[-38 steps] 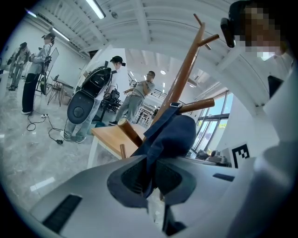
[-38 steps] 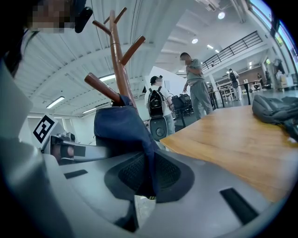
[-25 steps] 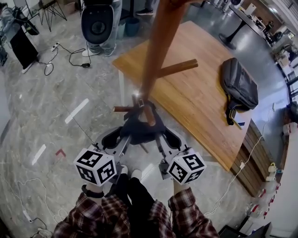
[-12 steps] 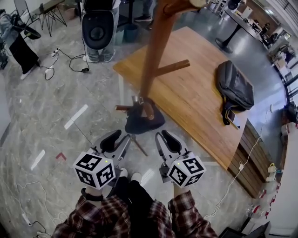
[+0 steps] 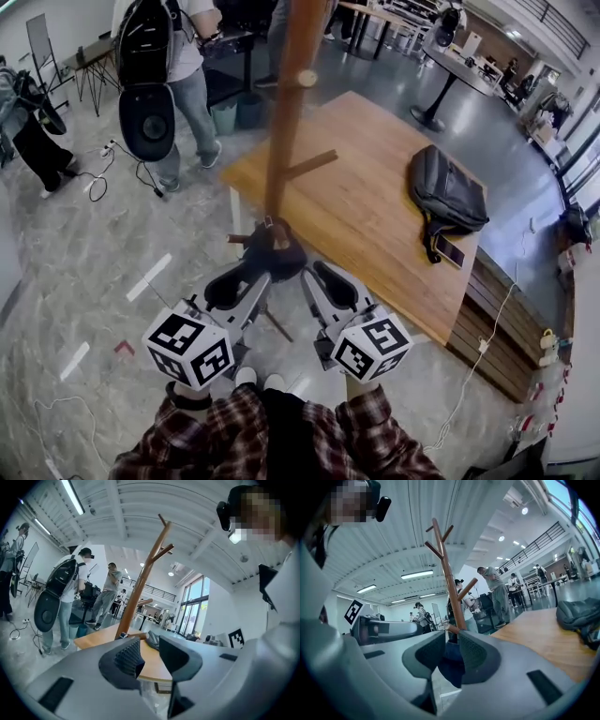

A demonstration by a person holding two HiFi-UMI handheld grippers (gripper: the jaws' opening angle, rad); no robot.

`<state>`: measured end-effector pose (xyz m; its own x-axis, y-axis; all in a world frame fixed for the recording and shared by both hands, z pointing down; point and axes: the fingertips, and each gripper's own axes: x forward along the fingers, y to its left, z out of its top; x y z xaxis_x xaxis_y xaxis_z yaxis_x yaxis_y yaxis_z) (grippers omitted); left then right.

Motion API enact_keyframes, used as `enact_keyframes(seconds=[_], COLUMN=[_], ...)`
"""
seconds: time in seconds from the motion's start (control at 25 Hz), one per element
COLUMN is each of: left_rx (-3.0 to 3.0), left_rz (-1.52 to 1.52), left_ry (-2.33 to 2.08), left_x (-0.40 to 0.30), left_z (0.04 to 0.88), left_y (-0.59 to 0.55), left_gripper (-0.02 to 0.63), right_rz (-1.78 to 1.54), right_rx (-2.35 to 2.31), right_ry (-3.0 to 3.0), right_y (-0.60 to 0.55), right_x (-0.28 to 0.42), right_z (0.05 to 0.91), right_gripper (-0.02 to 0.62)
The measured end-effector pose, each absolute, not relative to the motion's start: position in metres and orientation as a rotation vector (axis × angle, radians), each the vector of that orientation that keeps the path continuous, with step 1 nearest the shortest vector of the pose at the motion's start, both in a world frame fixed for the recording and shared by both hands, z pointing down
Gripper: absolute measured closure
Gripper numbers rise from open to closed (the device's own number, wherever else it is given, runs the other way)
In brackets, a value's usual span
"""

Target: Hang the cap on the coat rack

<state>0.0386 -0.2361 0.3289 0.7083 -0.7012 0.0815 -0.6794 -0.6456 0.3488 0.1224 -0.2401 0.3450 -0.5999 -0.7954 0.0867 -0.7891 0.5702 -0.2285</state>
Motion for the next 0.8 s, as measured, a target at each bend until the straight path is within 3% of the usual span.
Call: enact_keyframes(seconds=[0.4, 0.48, 0.6, 0.8], left_rx=[2.658, 2.671, 2.674, 2.673], left_rz=[-0.175, -0.182, -0.181, -0.173], left_ry=[-1.039, -1.024, -1.035, -1.011], left_x=[0.059, 0.065, 0.07, 0.071], left_z=[0.28, 0.278, 0.278, 0.274], left_y=[-0.21, -0.207, -0.206, -0.207], left_gripper=[0.48, 0.48, 0.575, 0.595], right_rz=[-0.25, -0.24, -0.241, -0.235], right_rx=[-1.339, -1.334, -1.324, -1.315], right_ry=[2.776, 2.779, 2.78, 2.78], right_y=[-0.212, -0.213, -0.211, -0.213], right_x=[0.118, 0.12, 0.124, 0.123], right_z=[0.297, 0.298, 0.299, 0.29], right_gripper=[0.512, 0.548, 0.583, 0.583])
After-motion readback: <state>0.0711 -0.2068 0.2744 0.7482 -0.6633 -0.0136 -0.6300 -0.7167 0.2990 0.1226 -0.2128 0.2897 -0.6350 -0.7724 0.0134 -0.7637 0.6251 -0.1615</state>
